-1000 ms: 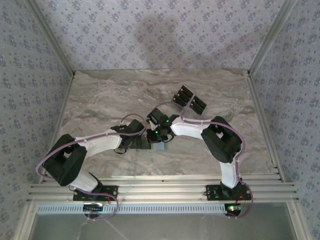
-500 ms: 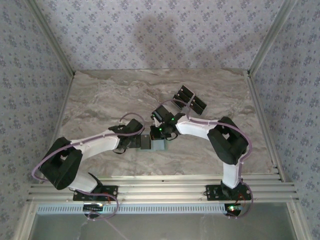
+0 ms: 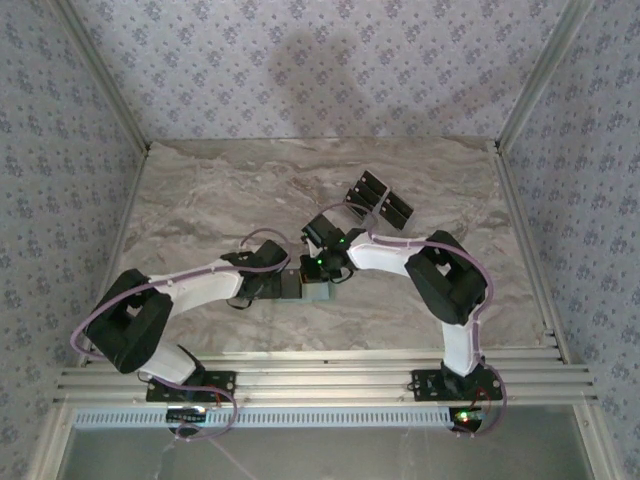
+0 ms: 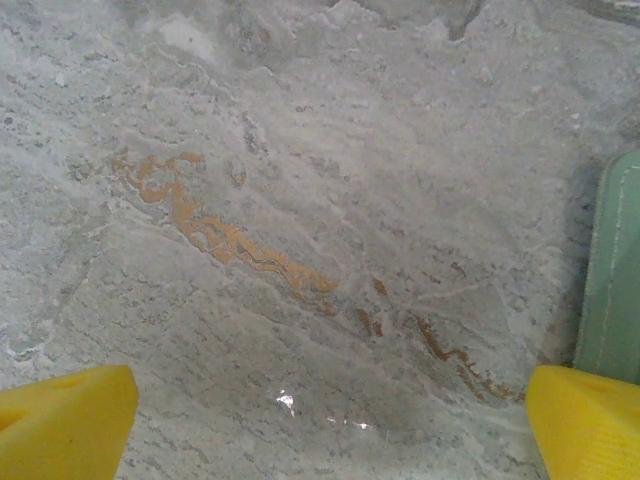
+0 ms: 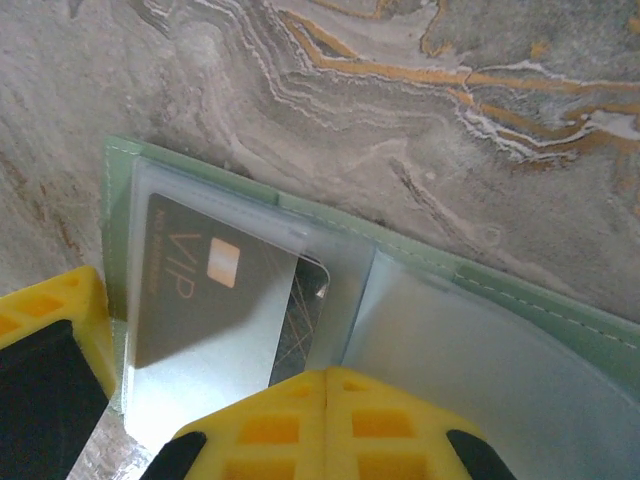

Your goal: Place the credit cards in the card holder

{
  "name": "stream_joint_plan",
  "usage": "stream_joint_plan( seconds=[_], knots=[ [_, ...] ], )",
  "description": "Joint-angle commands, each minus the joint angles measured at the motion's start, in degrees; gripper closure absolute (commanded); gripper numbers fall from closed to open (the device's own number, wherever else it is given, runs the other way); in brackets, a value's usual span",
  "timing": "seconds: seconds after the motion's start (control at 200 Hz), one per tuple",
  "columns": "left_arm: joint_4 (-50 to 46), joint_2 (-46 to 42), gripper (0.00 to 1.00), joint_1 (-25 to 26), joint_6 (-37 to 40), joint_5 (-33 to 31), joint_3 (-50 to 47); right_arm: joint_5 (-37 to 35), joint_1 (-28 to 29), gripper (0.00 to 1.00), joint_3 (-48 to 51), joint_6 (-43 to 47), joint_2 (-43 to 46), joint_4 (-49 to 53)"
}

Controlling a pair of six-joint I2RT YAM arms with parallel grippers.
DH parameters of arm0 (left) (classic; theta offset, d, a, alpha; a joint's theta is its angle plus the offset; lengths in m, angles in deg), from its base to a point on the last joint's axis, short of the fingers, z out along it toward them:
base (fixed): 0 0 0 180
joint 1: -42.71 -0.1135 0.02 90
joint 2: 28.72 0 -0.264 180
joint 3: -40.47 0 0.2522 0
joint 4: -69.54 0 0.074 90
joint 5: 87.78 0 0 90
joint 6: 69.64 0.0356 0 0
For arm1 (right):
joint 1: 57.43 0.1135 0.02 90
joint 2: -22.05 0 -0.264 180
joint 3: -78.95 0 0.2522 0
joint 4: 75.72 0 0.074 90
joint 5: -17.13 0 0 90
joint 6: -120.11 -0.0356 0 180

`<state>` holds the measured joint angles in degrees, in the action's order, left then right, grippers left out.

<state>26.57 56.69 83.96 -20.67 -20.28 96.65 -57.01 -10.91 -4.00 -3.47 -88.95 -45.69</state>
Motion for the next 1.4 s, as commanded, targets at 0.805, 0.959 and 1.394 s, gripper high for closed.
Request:
stream_joint_plan(
  seconds=[0.805,0.959,1.394],
  knots=[
    [2.27,2.07,0.0,-0.42,-0.23,0.94,-1.2,1.85,2.34,0.99,-3.89,-0.37,-3.32,1.23],
    [2.33,2.13,0.0,-0.45,-0.27,1.11,-1.23,1.9,2.55,0.99,-4.07,-0.34,-3.54,1.45],
    [1.57,1.25,0.0,-0.44,-0.2,0.95,-0.93,-1.99,1.91,0.99,-0.05,-0.59,2.58,1.82]
  ],
)
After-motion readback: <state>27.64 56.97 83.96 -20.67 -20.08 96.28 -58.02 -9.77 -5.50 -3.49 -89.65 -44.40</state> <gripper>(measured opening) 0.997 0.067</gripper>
